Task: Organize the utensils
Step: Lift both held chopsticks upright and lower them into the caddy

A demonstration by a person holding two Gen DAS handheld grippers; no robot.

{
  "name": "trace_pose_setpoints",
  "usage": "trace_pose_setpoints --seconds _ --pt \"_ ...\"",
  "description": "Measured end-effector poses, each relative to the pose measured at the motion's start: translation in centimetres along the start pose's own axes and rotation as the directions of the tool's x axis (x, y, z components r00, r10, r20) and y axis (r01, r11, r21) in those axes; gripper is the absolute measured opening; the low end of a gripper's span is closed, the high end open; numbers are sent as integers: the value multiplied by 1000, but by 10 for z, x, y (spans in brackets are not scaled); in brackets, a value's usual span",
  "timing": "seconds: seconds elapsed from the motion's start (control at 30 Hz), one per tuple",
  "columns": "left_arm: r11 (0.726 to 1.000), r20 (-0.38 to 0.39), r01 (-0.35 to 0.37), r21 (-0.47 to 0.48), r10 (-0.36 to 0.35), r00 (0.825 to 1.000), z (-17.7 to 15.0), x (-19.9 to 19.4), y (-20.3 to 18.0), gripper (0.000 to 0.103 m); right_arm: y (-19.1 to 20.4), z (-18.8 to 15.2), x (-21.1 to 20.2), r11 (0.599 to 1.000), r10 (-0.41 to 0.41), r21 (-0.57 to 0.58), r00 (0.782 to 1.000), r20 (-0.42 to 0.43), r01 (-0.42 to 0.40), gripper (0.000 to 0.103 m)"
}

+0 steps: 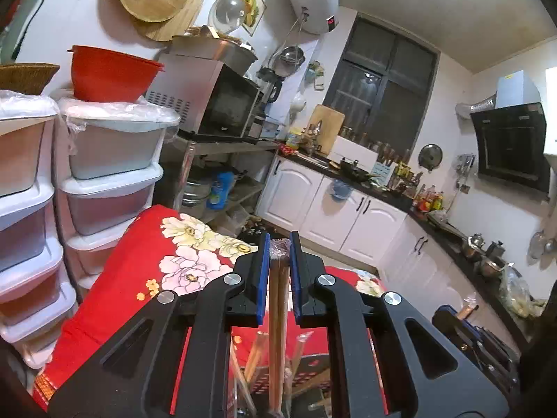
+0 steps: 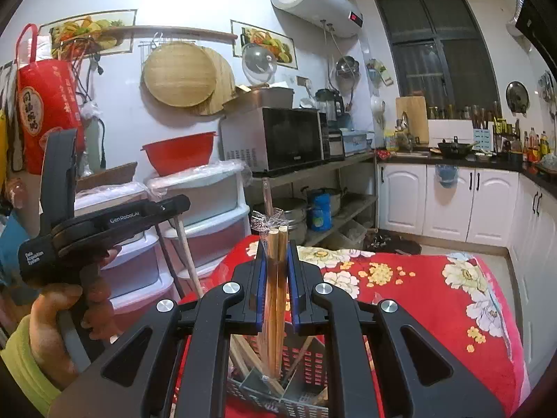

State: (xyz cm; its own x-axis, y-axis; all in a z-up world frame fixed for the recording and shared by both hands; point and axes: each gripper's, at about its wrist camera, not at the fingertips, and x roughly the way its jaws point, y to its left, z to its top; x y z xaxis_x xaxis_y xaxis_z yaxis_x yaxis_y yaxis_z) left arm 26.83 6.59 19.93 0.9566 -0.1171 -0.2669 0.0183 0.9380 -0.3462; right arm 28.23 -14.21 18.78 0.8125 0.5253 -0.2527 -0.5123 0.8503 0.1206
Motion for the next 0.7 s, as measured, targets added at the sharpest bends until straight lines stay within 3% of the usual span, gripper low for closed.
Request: trace_pose_setpoints --seconds 0.7 --pt "999 -84 -31 9 32 996 -49 47 15 5 -5 -38 44 1000 -11 0 996 -84 11 11"
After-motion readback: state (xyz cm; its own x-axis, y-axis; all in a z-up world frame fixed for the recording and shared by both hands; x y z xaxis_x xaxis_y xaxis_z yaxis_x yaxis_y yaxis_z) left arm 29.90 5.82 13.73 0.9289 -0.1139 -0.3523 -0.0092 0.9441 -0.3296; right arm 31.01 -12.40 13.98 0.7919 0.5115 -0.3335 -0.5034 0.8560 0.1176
